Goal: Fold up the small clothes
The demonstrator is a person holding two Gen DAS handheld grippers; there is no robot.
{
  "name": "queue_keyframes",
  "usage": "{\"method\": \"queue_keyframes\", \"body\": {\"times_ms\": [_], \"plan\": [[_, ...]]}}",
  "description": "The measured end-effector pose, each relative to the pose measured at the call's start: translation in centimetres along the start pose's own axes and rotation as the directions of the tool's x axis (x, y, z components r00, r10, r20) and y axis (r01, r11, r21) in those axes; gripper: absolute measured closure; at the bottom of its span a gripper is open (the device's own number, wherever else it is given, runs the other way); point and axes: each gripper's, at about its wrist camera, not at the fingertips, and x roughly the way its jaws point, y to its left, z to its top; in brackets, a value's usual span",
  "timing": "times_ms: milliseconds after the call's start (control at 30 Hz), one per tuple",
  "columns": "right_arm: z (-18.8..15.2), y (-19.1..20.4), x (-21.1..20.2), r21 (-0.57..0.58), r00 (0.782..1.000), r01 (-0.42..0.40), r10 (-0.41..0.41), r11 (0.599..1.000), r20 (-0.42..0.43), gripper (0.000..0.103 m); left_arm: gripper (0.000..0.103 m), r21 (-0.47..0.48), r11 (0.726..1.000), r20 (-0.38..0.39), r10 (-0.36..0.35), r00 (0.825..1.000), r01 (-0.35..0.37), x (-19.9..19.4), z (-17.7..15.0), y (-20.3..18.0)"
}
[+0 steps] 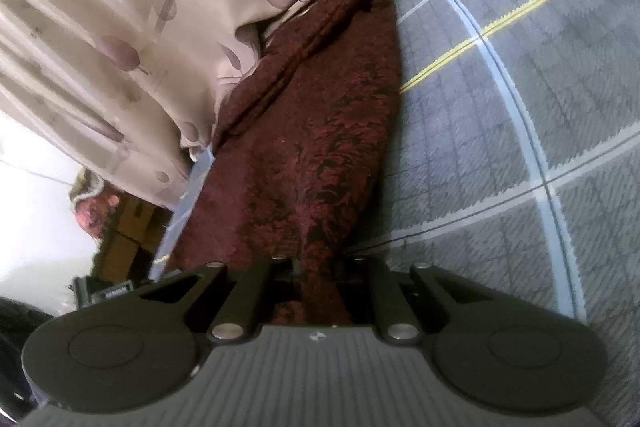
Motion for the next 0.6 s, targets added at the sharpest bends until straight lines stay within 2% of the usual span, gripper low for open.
{"method": "queue_keyframes", "body": {"times_ms": [100,167,233,300,333,400,467,567,600], "plan": [[0.1,-0.1,-0.6,0.03,0.999,-0.037,0.036,0.999,0.02,0.09,0.083,-0.003,1.0,-0.005,-0.028,1.0,0.028,-0.5,0.0,-0.1],[0.1,0.2,-1.0,0.035,0.997,-0.061,0.06,0.997,0.038,0.09,0.081,0.005,1.0,-0.004,0.006,1.0,-0.006,-0.3,0.2,0.0],[0.2,0.7,-0.9,-0.002,0.999,-0.029,0.029,1.0,0.026,0.09,0.068,-0.019,1.0,-0.04,0.0,0.999,0.0,0.2,0.4,0.3],[0.2,0.3,-0.5,0.012,0.999,-0.033,0.033,0.999,0.007,0.09,0.042,-0.017,0.999,-0.029,-0.037,0.999,0.037,0.1,0.4,0.1],[0.2,0.2,-0.4,0.01,1.0,-0.03,0.03,1.0,0.0,0.09,0.036,0.001,0.999,-0.029,-0.049,0.998,0.049,0.2,0.4,-0.2],[0.1,0.1,-0.2,0.01,1.0,-0.021,0.021,1.0,-0.004,0.089,0.016,0.031,0.998,-0.035,-0.057,0.998,0.058,0.6,0.3,-1.2],[0.0,-0.1,-0.2,0.022,0.999,-0.048,0.049,0.999,-0.01,0.088,0.014,0.076,0.996,-0.024,-0.044,0.999,0.045,1.2,0.1,-2.2],[0.0,0.3,0.0,0.002,1.0,-0.023,0.024,1.0,-0.013,0.084,0.015,0.097,0.995,-0.013,-0.034,0.999,0.035,1.7,0.1,-2.5],[0.0,0.3,0.1,-0.004,1.0,-0.02,0.02,1.0,-0.018,0.084,0.024,0.097,0.995,-0.01,-0.029,1.0,0.029,1.7,0.1,-2.6]]}}
